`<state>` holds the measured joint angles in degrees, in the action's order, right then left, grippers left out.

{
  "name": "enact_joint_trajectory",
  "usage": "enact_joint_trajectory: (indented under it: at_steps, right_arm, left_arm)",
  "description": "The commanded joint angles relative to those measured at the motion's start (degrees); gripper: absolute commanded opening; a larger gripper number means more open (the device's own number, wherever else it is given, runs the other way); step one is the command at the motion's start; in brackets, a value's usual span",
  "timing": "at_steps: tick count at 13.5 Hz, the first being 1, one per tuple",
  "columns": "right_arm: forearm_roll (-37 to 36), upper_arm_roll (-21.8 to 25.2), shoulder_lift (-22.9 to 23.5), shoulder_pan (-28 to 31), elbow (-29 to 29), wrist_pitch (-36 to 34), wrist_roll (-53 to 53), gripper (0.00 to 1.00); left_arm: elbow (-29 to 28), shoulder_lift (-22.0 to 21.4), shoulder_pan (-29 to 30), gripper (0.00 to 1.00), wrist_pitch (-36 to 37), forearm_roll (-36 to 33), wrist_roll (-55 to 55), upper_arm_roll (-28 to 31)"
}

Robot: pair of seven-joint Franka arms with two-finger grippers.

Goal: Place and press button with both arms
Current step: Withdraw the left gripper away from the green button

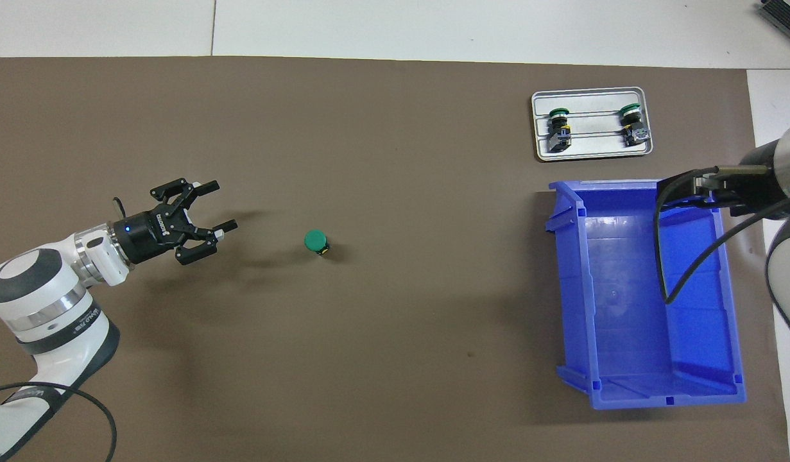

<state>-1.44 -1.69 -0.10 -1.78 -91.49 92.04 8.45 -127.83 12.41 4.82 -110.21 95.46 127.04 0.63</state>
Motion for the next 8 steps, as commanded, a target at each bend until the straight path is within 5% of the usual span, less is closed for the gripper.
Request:
enact_joint_trajectory:
  at_steps: [1,8]
  right_arm:
    - [0.0,-0.5,0.0,0.7,0.1,-0.5,-1.2,1.00]
    - [0.0,-0.5,0.0,0.7,0.1,-0.5,-1.2,1.00]
  left_arm:
    - [6.9,-2.0,-0.2,0.88,-1.1,-7.5,-16.5,-0.5]
    - [27.9,-3.4,-4.7,0.81,0.4,-43.3,-62.4,-1.4]
